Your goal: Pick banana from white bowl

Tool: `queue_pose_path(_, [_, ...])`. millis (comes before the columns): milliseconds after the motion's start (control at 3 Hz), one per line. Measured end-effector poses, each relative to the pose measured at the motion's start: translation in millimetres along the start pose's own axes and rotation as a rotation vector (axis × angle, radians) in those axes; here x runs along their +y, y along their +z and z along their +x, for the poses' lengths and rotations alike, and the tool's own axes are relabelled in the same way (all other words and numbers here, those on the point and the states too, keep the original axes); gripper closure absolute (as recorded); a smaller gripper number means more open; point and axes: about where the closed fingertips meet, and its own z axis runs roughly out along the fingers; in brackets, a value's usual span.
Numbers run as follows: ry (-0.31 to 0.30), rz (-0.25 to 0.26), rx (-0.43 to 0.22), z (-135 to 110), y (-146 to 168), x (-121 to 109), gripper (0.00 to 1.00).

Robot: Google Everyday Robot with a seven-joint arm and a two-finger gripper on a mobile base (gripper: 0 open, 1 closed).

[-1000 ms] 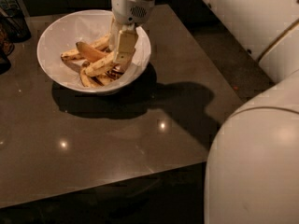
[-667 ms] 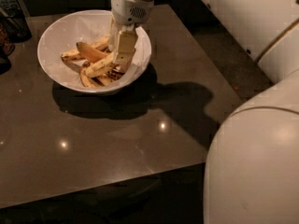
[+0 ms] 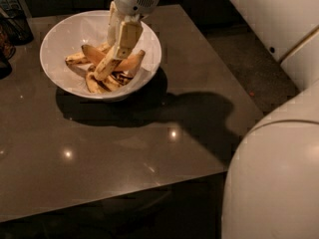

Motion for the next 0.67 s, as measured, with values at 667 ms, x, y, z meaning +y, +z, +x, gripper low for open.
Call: queue_pose_path(667, [-0.093, 0.021, 0.01, -31.8, -17.9, -4.7, 1.0])
